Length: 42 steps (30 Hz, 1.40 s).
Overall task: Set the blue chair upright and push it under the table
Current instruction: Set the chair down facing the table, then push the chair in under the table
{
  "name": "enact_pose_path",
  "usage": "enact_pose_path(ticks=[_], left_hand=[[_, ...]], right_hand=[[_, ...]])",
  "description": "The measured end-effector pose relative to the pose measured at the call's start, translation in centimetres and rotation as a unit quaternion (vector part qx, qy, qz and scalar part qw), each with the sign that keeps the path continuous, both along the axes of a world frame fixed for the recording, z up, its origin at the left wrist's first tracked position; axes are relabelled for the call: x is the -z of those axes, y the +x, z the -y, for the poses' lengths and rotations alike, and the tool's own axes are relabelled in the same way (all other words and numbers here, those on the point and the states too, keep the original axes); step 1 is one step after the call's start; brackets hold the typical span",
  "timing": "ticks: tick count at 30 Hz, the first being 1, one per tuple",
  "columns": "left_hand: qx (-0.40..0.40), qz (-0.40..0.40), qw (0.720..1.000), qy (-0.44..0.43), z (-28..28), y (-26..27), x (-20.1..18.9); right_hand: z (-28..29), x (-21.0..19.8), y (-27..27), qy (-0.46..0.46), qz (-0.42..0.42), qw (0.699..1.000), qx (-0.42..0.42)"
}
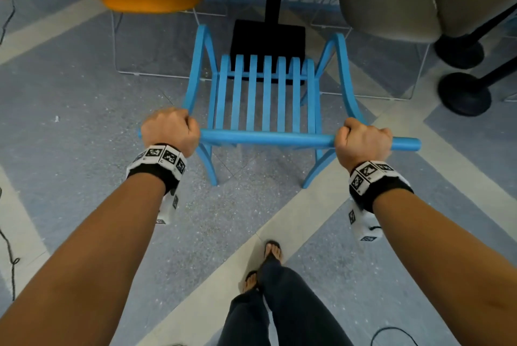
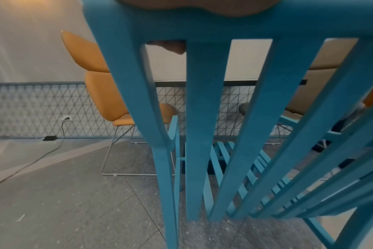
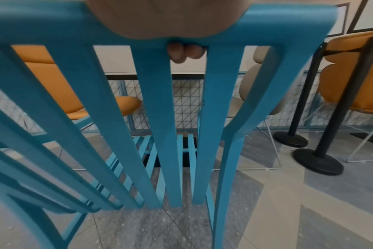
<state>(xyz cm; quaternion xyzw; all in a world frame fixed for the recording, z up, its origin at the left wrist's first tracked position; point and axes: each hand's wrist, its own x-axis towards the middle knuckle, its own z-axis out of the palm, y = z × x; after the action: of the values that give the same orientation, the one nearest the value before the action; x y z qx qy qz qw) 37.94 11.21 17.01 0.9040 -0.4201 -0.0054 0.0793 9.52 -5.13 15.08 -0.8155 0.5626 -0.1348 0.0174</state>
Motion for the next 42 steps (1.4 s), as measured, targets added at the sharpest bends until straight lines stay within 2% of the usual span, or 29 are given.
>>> enact_pose_path(ticks=[6,8,10,12,17,26,31,34,38,40,42], left_hand=[[0.002,0.036,0.999,0.012,4.8,2.0,0.2],[0.056,0.047,0.997,0.001,6.3,0.8,0.1],[0.137,0.028,0.990,-0.019,7.9,-1.6,-0.1],[0.172,-0.004,0.985,-0.016,9.3,-3.3,-0.1],[0.141,0.003,0.990,-0.001,10.6,-3.1,-0.5],[0.141,-0.004,0.989,0.036,14.8,0.4,-0.7],[0.152,-0.009,0.988,0.038,14.9,2.5,-1.0],[0.156,-0.022,0.987,0.029,15.0,2.8,-1.1],[0.075,-0.015,0.997,0.016,13.4,6.0,-0.7],[0.017,-0.009,0.999,0.049,12.3,7.5,-0.7],[0.000,-0.010,0.996,0.091,12.3,7.6,-0.5]], right_hand=[[4.4,-0.6,3.2,0.015,0.009,1.000,-0.023],[5.0,-0.7,4.0,0.001,0.020,0.997,-0.071],[5.0,-0.7,4.7,-0.023,0.004,0.989,-0.146],[4.9,-0.3,5.1,-0.032,-0.002,0.982,-0.184],[5.5,0.2,5.8,-0.039,-0.015,0.987,-0.153],[8.6,-0.5,9.5,-0.003,-0.021,0.990,-0.139],[8.2,-0.5,11.4,-0.002,-0.030,0.992,-0.126],[8.4,-0.8,10.7,-0.010,-0.015,0.992,-0.127],[9.5,-1.1,7.7,0.012,0.006,0.999,-0.053],[9.8,-1.2,7.1,0.030,0.004,0.999,-0.043],[9.9,-1.6,7.4,0.061,0.011,0.998,-0.020]])
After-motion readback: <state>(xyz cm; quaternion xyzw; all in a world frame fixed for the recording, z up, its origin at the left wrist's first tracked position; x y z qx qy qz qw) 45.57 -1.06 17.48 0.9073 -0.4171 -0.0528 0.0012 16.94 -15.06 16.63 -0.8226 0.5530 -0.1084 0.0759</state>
